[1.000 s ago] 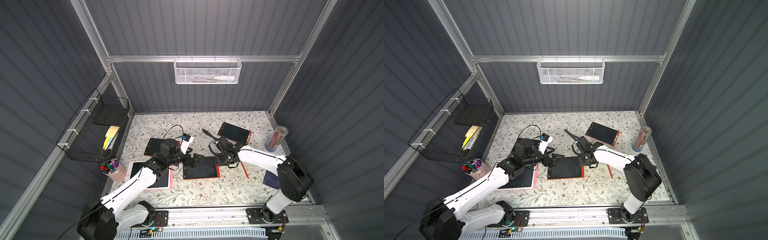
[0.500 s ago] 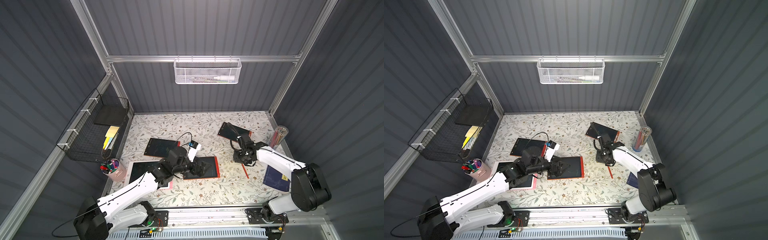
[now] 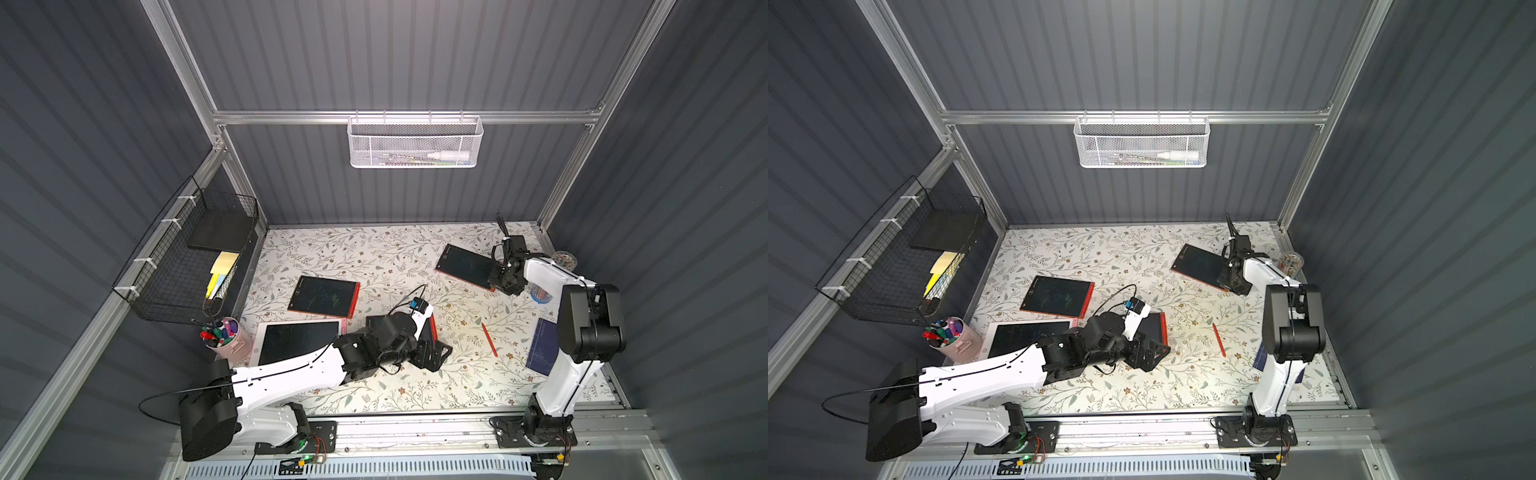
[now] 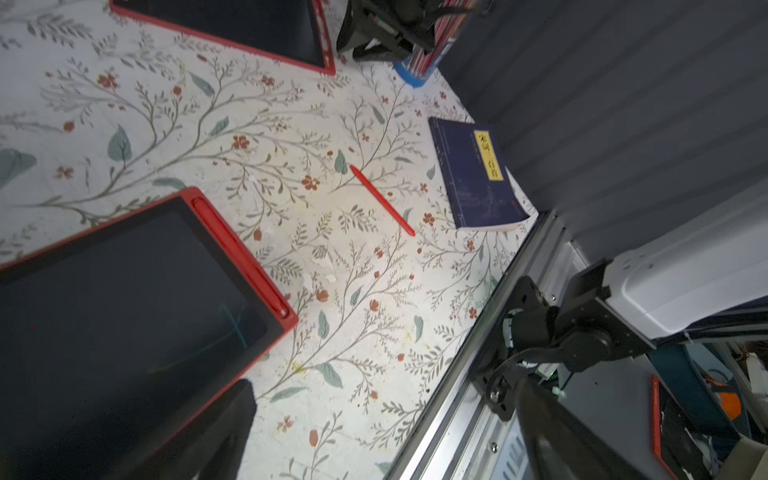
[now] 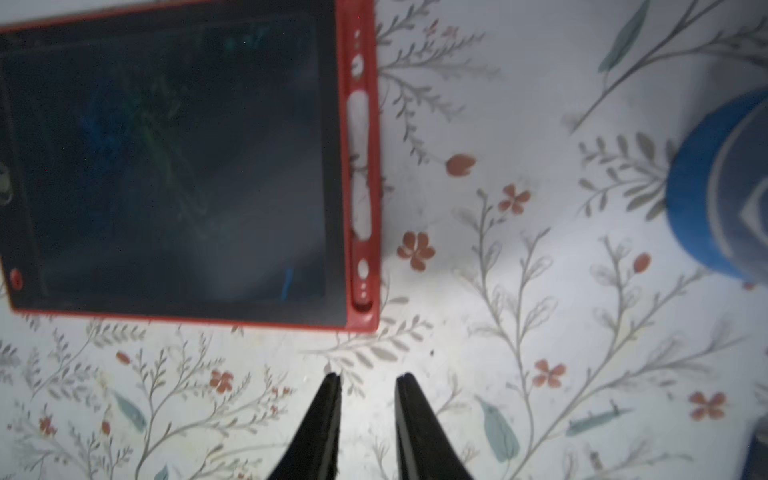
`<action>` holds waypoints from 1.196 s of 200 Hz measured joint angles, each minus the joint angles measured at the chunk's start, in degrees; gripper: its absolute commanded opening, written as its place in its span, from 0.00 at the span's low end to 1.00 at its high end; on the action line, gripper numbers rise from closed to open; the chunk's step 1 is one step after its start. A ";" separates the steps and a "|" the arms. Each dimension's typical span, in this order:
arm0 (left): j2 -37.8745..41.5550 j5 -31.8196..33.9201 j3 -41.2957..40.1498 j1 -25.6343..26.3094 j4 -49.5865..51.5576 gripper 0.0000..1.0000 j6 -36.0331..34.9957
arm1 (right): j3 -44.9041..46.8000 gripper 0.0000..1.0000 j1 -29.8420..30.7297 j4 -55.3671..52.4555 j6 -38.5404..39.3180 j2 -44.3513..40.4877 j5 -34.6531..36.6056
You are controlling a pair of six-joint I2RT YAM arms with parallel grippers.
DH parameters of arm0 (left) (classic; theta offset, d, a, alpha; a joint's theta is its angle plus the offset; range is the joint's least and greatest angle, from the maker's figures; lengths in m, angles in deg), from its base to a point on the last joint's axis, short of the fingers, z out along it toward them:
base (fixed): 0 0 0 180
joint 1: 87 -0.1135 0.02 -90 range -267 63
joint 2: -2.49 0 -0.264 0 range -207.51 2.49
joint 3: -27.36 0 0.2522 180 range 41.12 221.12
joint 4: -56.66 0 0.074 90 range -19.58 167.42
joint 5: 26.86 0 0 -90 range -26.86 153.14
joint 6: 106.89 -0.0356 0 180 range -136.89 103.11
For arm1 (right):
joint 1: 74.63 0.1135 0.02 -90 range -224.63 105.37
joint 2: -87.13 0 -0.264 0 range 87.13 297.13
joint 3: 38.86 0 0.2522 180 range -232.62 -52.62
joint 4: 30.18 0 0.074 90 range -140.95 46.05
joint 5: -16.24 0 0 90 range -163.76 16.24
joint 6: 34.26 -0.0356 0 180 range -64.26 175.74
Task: Place the stylus back onto the writing tablet
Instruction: Move the writing tablet to the center of the board.
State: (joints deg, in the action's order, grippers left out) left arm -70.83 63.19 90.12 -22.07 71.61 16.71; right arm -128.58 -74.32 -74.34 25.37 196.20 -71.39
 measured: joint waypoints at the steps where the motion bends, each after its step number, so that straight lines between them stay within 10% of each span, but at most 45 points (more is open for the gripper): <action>1: 0.00 0.02 0.07 0.00 -0.07 0.99 -0.02 | -0.20 0.27 -0.07 0.00 0.02 0.22 0.02; 239: -2.34 5.70 3.65 -0.39 -3.41 0.99 -4.00 | -2.21 0.09 4.37 -1.46 3.48 6.27 3.74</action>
State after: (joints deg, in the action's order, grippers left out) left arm -73.17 68.90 93.77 -22.47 68.20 12.71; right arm -130.79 -69.95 -75.80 28.85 202.48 -67.65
